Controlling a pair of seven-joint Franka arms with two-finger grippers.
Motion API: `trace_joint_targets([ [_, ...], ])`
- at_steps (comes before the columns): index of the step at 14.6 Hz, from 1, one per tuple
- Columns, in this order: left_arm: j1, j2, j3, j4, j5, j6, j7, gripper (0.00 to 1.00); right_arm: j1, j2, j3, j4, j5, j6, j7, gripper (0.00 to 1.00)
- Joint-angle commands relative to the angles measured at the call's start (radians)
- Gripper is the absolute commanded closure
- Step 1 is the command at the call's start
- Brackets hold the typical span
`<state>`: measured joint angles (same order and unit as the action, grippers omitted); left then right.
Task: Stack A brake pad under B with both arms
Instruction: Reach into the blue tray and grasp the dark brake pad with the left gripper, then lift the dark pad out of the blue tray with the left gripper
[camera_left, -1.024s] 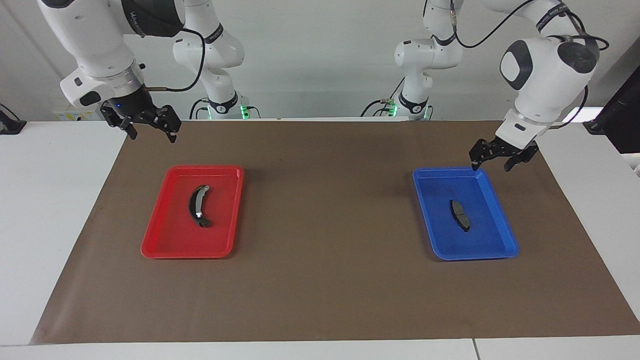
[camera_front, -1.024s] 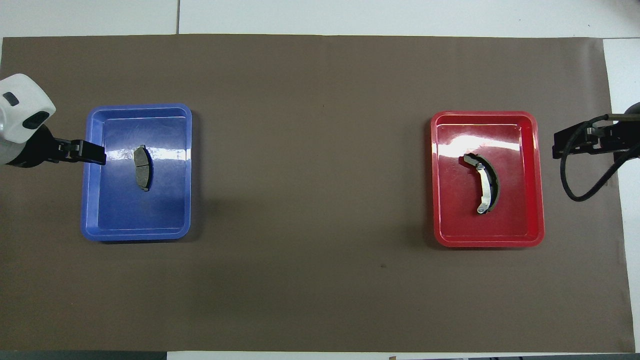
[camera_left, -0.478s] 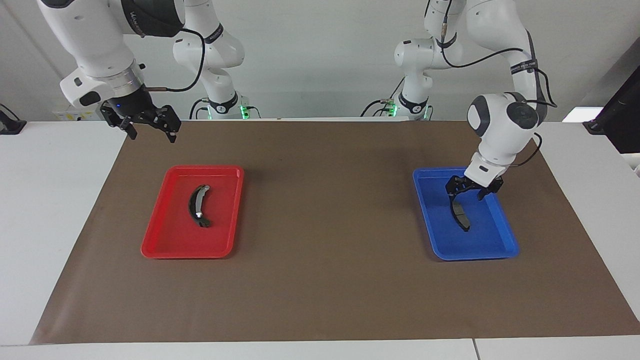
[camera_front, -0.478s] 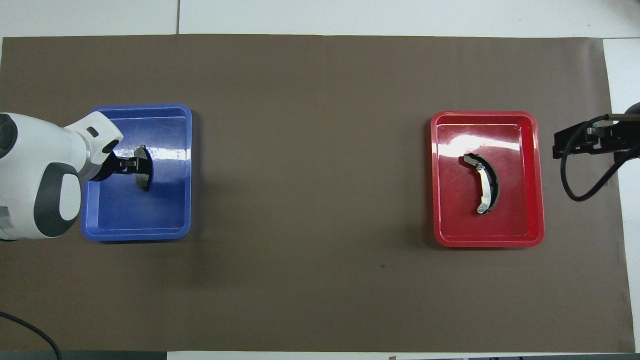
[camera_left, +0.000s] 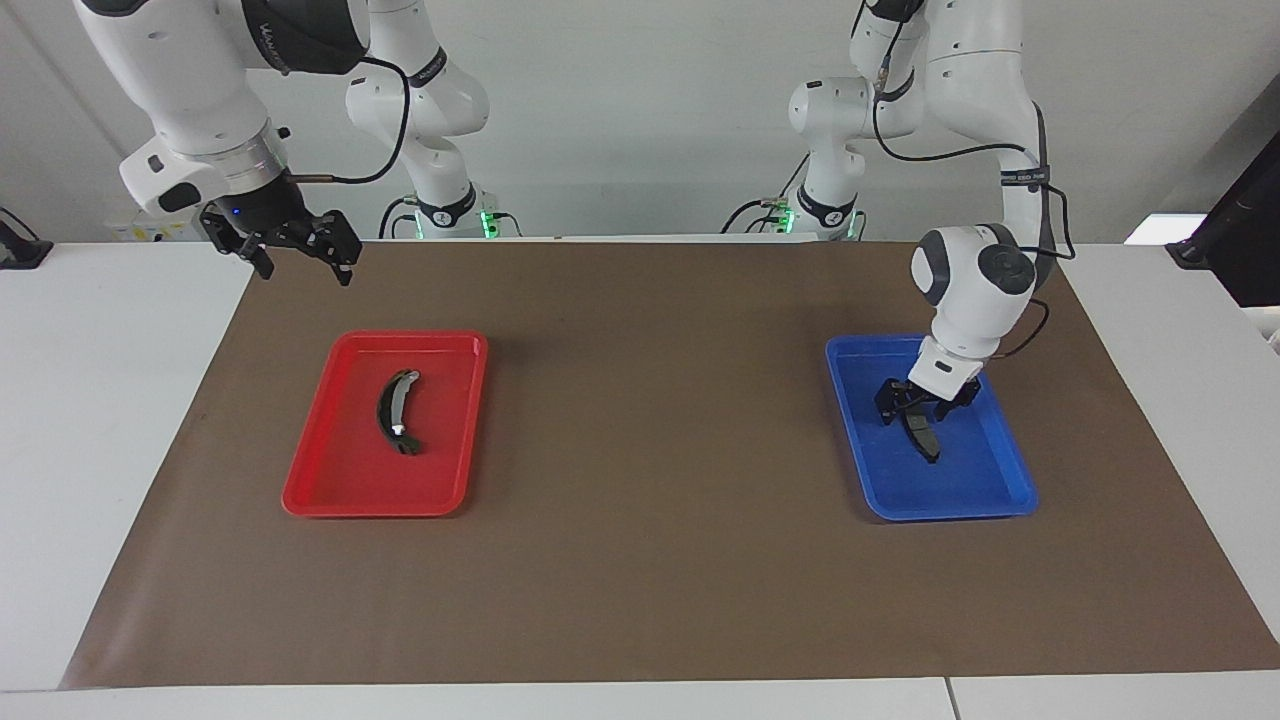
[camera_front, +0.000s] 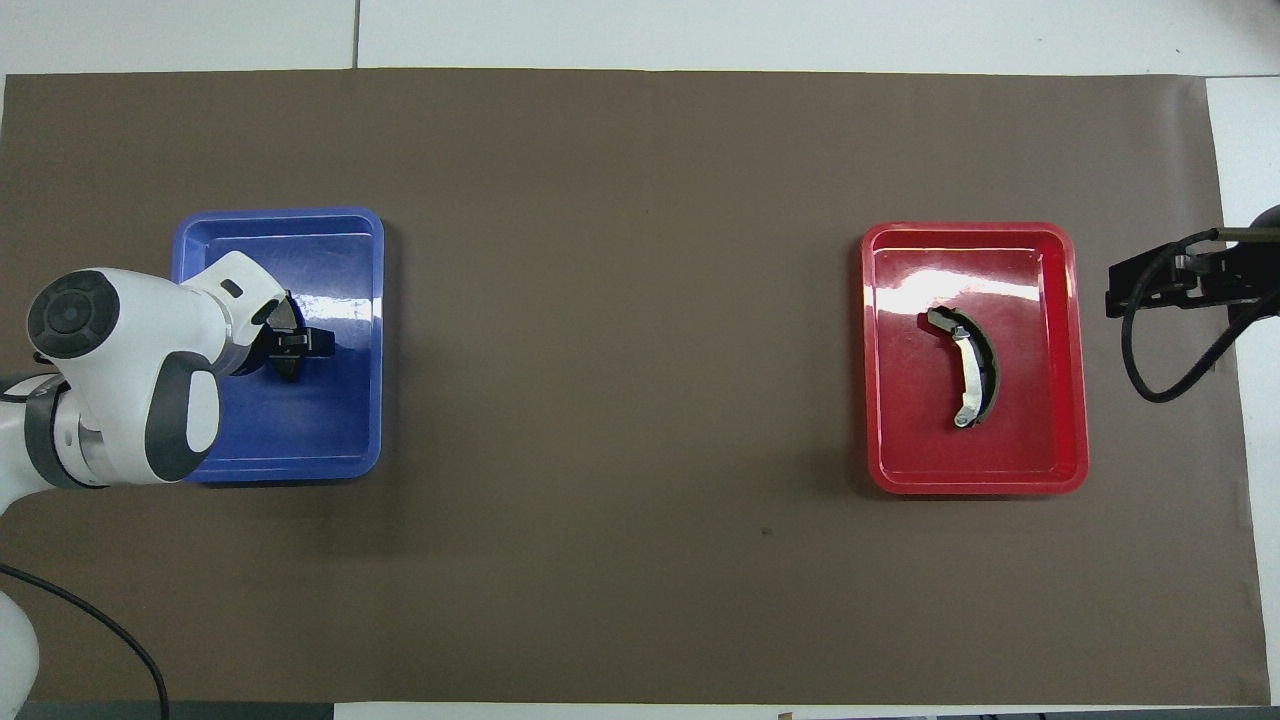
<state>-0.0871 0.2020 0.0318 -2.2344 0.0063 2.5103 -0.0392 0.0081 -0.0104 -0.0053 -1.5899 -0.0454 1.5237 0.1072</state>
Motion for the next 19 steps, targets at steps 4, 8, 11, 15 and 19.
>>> trace_joint_targets([
  [4,0.0,0.034,0.01,0.015,-0.008,0.09,-0.007,0.1,-0.011,-0.002,0.005,-0.004,-0.007,0.012,-0.021,0.0],
  [8,0.01,0.03,0.008,0.021,-0.008,0.076,0.001,0.44,-0.013,-0.002,0.005,-0.005,-0.007,0.012,-0.021,0.0],
  [11,0.012,-0.001,0.008,0.024,-0.008,0.016,0.002,0.92,-0.013,-0.002,0.005,-0.005,-0.007,0.012,-0.021,0.0],
  [15,0.003,-0.052,0.005,0.117,-0.008,-0.184,0.001,0.99,-0.014,-0.002,0.004,-0.005,-0.005,0.012,-0.02,0.0],
  [19,-0.12,-0.038,-0.001,0.243,-0.012,-0.288,-0.021,0.99,-0.014,-0.006,0.004,-0.016,-0.005,0.012,-0.012,0.0],
])
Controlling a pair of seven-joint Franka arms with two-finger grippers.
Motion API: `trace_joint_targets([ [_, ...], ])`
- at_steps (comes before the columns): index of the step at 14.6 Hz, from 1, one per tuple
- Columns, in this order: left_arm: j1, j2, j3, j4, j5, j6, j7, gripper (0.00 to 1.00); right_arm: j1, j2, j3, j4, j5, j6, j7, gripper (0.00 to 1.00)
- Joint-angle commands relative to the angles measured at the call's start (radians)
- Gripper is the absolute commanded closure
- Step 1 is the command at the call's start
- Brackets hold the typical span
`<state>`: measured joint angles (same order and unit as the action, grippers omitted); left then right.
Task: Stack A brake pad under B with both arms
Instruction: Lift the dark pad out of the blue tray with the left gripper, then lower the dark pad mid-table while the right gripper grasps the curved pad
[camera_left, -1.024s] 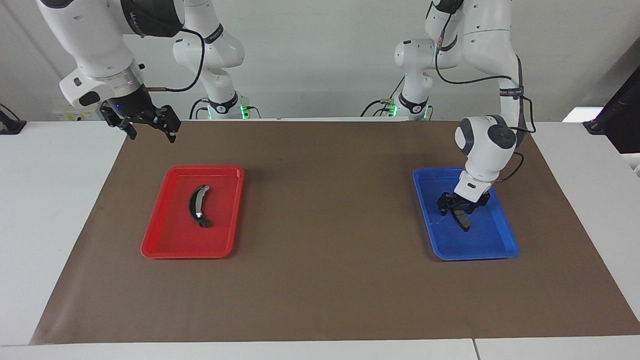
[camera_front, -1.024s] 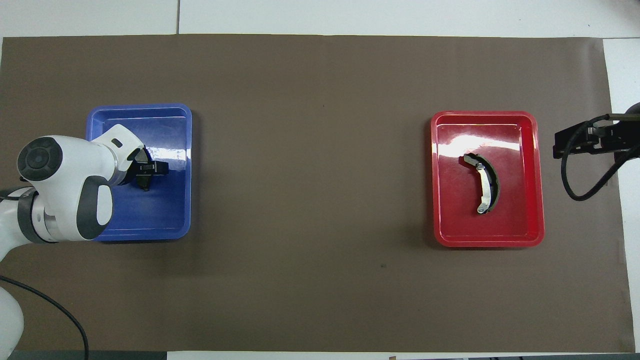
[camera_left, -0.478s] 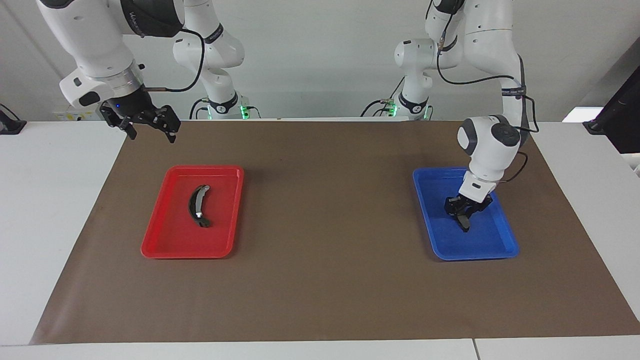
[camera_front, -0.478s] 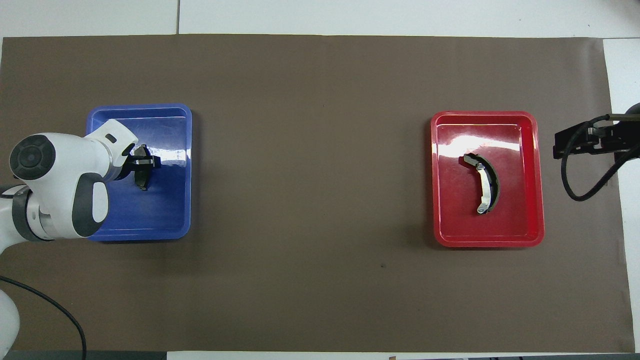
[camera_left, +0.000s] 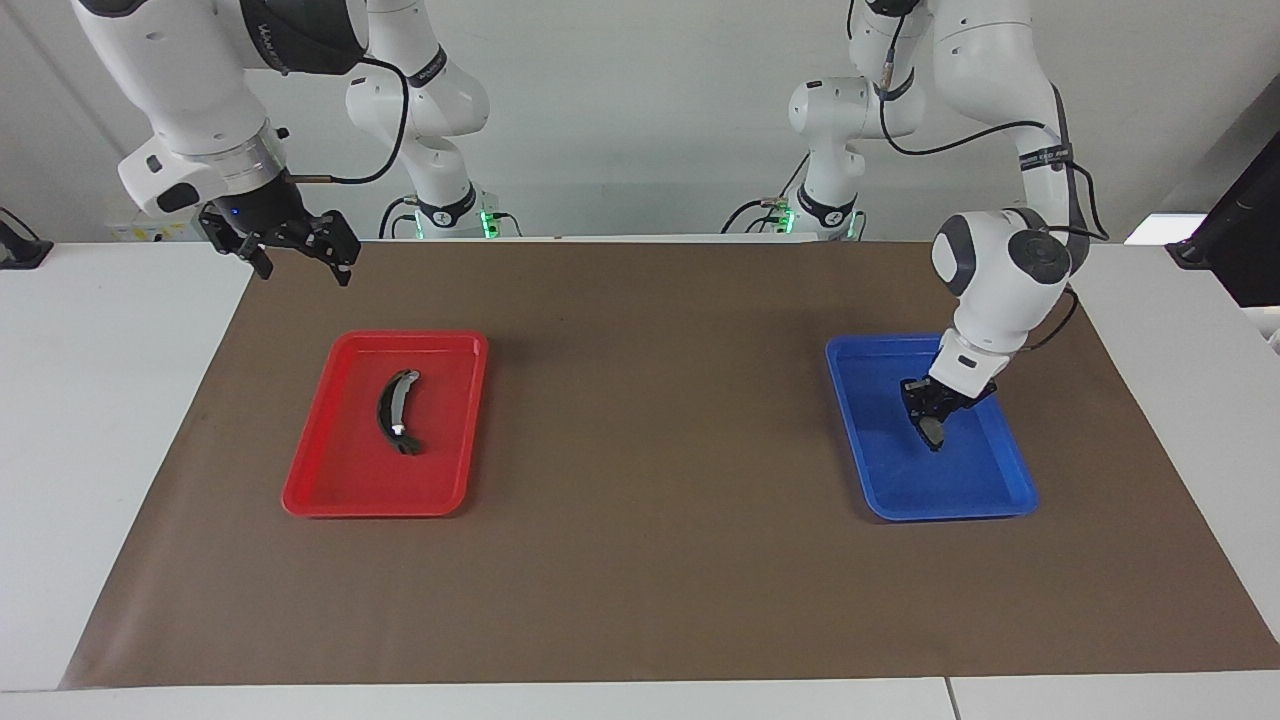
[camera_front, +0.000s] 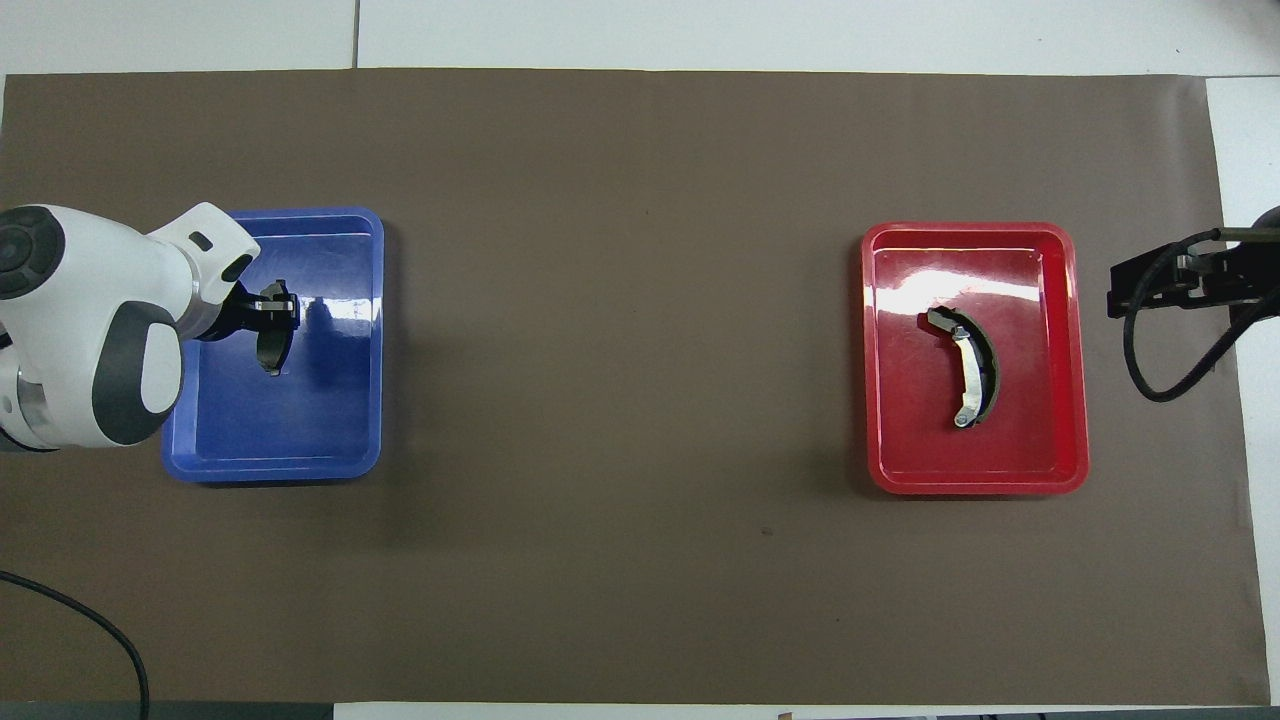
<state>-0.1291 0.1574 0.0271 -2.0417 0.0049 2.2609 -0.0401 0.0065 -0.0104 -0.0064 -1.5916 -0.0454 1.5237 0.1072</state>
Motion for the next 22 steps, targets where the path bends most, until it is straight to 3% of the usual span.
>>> trace_joint_targets([
  [1,-0.127,0.008,0.004,0.057,-0.034,-0.021,-0.055,0.99,-0.016,-0.016,0.005,-0.033,-0.005,0.019,-0.018,0.0],
  [4,-0.26,0.022,0.007,0.061,-0.057,0.037,-0.127,0.99,-0.034,-0.04,-0.004,-0.108,-0.005,0.101,-0.026,0.0],
  [7,-0.366,0.048,0.007,0.084,-0.059,0.081,-0.228,0.99,-0.036,-0.083,-0.004,-0.305,-0.004,0.292,-0.073,0.0],
  [10,-0.467,0.146,0.007,0.161,-0.057,0.109,-0.403,0.99,-0.037,-0.042,-0.004,-0.428,0.088,0.45,-0.15,0.0],
  [14,-0.553,0.247,0.008,0.175,-0.057,0.226,-0.509,0.99,-0.028,0.015,-0.004,-0.669,0.099,0.855,-0.264,0.0],
  [18,-0.583,0.286,0.008,0.173,-0.057,0.261,-0.561,0.96,-0.028,0.084,-0.004,-0.712,0.099,0.958,-0.299,0.01],
  [19,-0.583,0.286,0.008,0.172,-0.057,0.253,-0.561,0.91,-0.028,0.087,-0.004,-0.732,0.099,0.978,-0.302,0.01],
  [20,-0.581,0.286,0.008,0.173,-0.057,0.244,-0.561,0.79,-0.03,0.095,-0.004,-0.743,0.099,0.995,-0.304,0.01],
  [22,-0.569,0.283,0.01,0.172,-0.057,0.236,-0.563,0.13,-0.026,0.122,-0.004,-0.745,0.099,1.0,-0.322,0.02],
])
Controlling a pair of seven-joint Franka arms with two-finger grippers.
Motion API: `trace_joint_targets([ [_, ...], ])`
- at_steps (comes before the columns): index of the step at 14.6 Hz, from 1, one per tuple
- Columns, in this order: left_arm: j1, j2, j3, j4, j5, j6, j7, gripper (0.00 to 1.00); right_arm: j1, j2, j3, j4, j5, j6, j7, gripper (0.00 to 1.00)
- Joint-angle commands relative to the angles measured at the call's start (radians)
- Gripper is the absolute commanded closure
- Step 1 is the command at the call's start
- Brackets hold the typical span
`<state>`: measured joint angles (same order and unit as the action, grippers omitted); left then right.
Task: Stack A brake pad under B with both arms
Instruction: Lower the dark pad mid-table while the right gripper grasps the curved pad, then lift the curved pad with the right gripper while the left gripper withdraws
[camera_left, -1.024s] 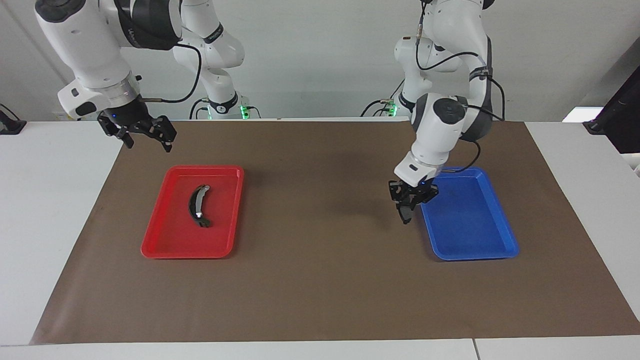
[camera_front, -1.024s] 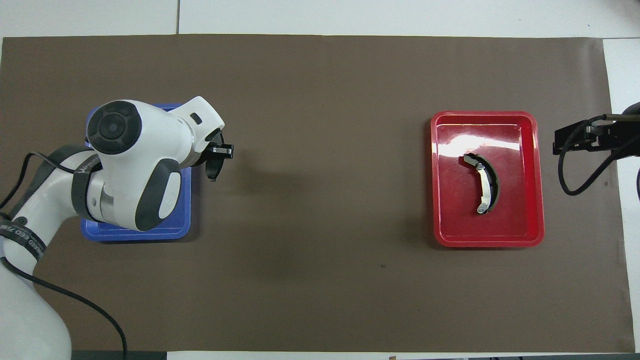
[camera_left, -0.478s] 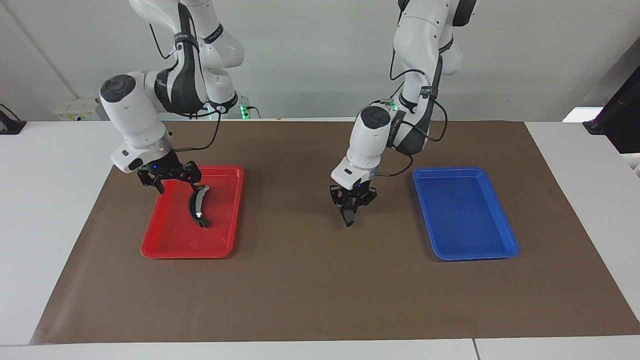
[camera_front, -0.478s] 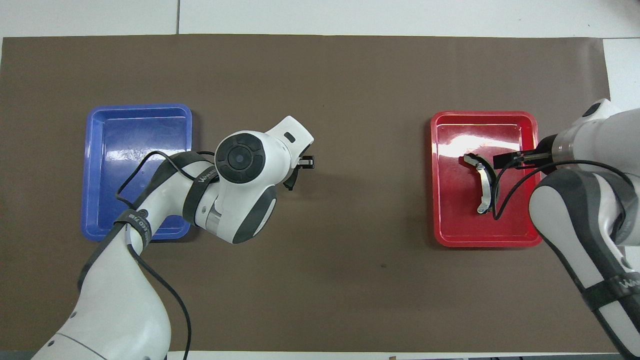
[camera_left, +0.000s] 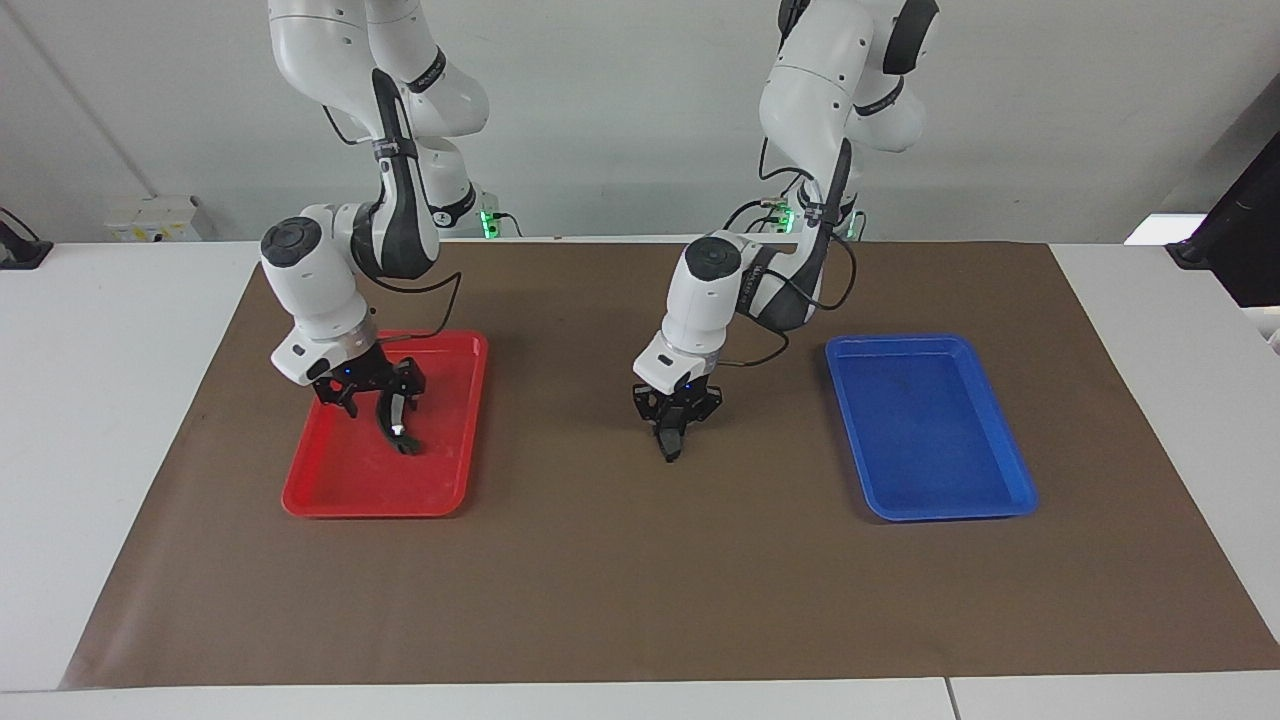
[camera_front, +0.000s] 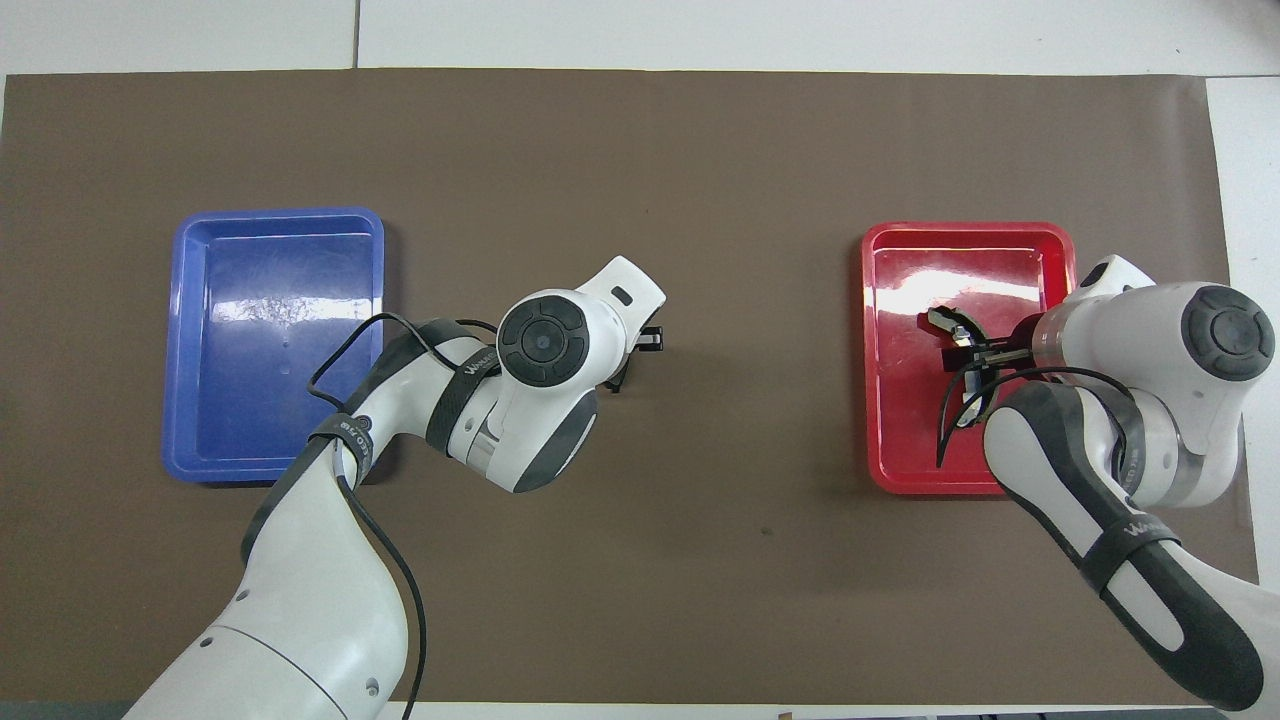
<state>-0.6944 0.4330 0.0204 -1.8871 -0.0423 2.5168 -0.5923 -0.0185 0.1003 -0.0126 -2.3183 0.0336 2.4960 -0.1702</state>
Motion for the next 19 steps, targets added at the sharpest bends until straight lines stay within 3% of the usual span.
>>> trace_joint_targets([
  [1,0.001,-0.005,0.019,0.016,-0.01,-0.032,-0.009,0.01,0.002,0.012,0.002,-0.015,0.019,0.023,-0.048,0.04],
  [3,0.047,-0.06,0.024,0.019,-0.01,-0.103,0.002,0.01,-0.003,0.012,0.002,-0.018,0.02,0.023,-0.09,0.12],
  [4,0.074,-0.092,0.024,0.019,-0.007,-0.143,0.012,0.01,-0.006,0.012,0.002,-0.018,0.02,0.02,-0.11,0.23],
  [5,0.108,-0.126,0.024,0.019,-0.005,-0.186,0.038,0.01,-0.009,0.01,0.002,-0.019,0.02,0.02,-0.114,0.36],
  [8,0.249,-0.207,0.023,0.037,-0.004,-0.335,0.275,0.01,-0.008,0.01,0.002,-0.023,0.02,0.009,-0.095,0.94],
  [9,0.294,-0.226,0.023,0.061,-0.005,-0.402,0.352,0.01,-0.008,0.01,0.002,-0.012,0.02,-0.009,-0.08,1.0],
  [11,0.39,-0.24,0.023,0.133,-0.004,-0.551,0.496,0.01,-0.003,0.013,0.002,0.058,0.02,-0.101,-0.055,1.0],
  [14,0.487,-0.272,0.024,0.183,-0.004,-0.653,0.658,0.01,0.029,0.021,0.013,0.181,0.019,-0.241,0.052,1.0],
  [19,0.587,-0.359,0.027,0.232,0.005,-0.846,0.776,0.01,0.239,0.085,0.013,0.333,0.015,-0.287,0.311,1.0],
])
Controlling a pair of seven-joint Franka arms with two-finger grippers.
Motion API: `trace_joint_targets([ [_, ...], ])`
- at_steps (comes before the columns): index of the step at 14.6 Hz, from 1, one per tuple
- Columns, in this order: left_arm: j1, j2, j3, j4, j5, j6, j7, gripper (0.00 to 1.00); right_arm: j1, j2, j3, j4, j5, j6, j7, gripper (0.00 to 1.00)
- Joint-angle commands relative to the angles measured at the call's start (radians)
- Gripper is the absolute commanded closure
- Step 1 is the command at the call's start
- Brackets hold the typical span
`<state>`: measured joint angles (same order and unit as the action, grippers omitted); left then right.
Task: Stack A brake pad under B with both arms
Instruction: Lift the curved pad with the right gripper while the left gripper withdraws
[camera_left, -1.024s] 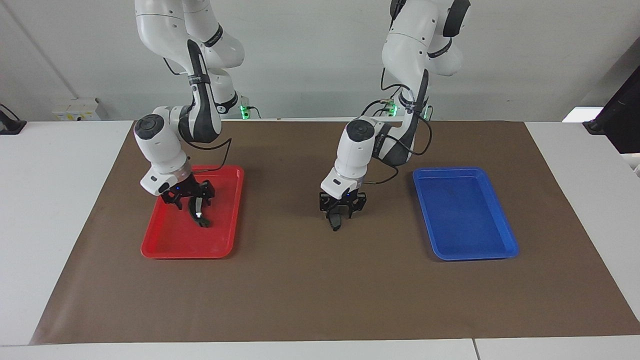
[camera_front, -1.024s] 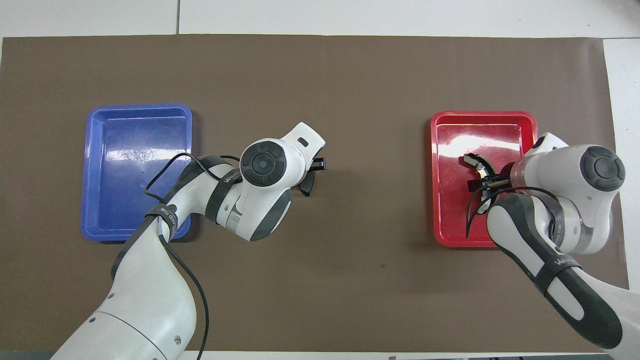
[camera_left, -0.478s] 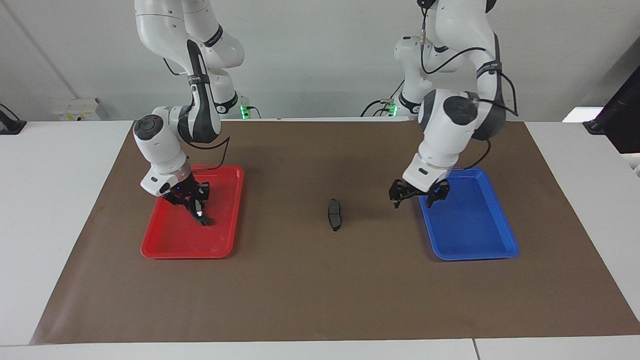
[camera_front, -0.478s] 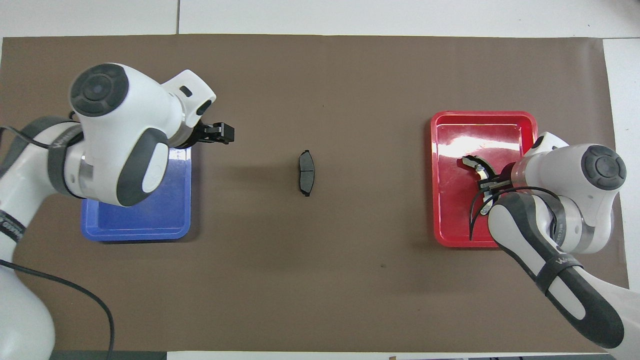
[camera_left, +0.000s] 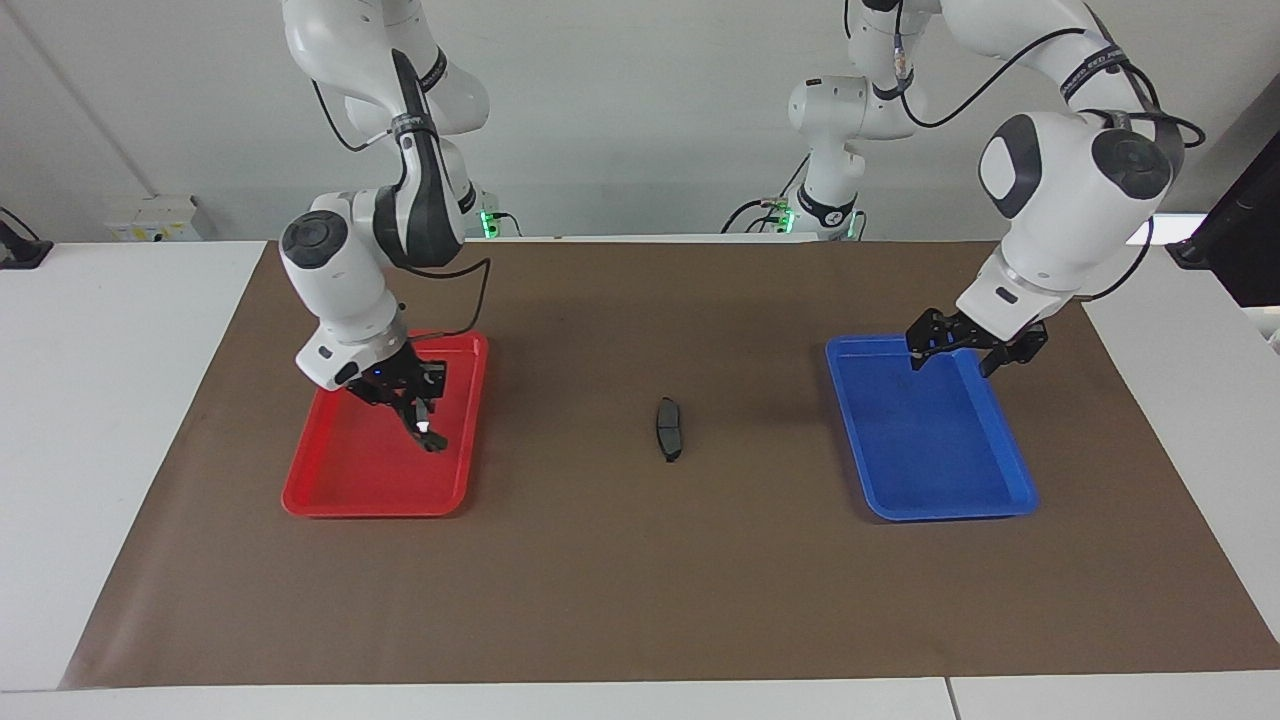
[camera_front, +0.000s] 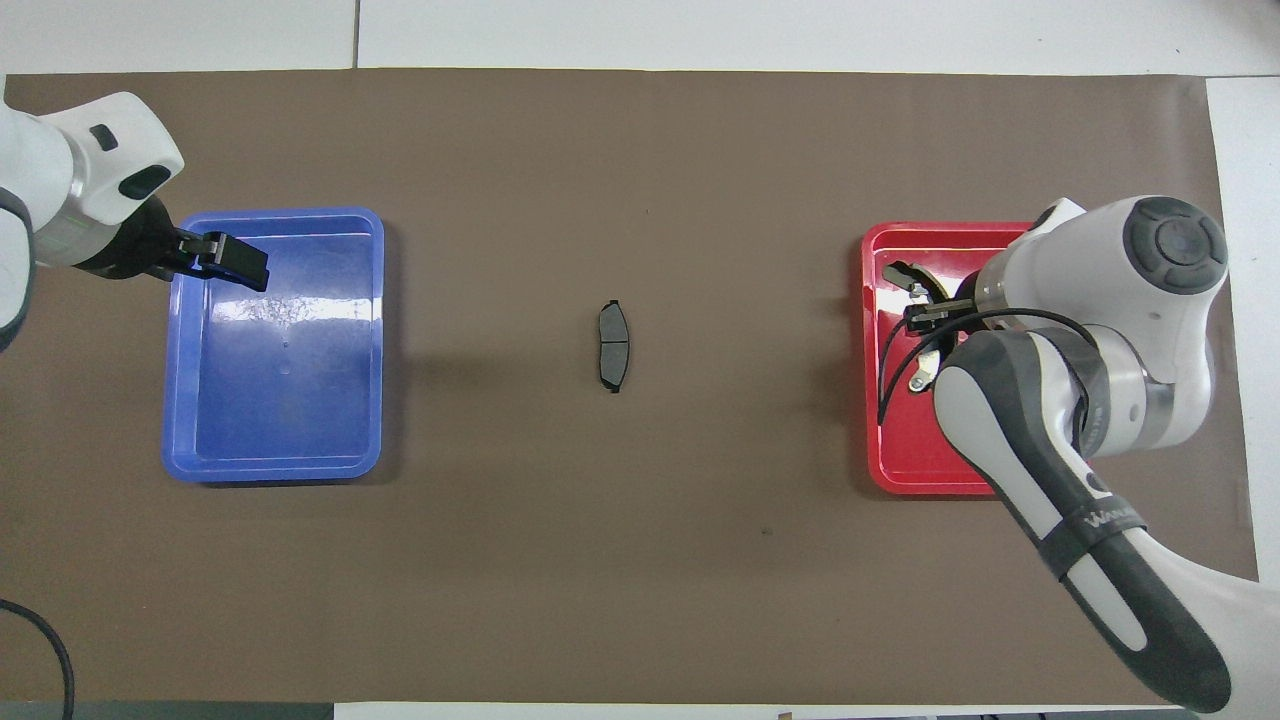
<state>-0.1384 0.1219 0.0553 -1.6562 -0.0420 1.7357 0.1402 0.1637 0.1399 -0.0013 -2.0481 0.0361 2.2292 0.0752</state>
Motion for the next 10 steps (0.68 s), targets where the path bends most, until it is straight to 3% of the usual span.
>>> trace_joint_targets([
  [1,0.046,-0.068,-0.008,0.001,0.008,-0.096,0.062,0.01,0.103,0.061,0.001,0.078,0.013,-0.02,0.116,1.0],
  [6,0.089,-0.136,-0.008,-0.007,0.043,-0.179,0.099,0.01,0.341,0.266,0.0,0.323,-0.045,-0.059,0.506,1.0],
  [10,0.106,-0.153,-0.009,-0.031,0.053,-0.167,0.099,0.01,0.416,0.325,0.001,0.367,-0.048,-0.025,0.595,1.0],
])
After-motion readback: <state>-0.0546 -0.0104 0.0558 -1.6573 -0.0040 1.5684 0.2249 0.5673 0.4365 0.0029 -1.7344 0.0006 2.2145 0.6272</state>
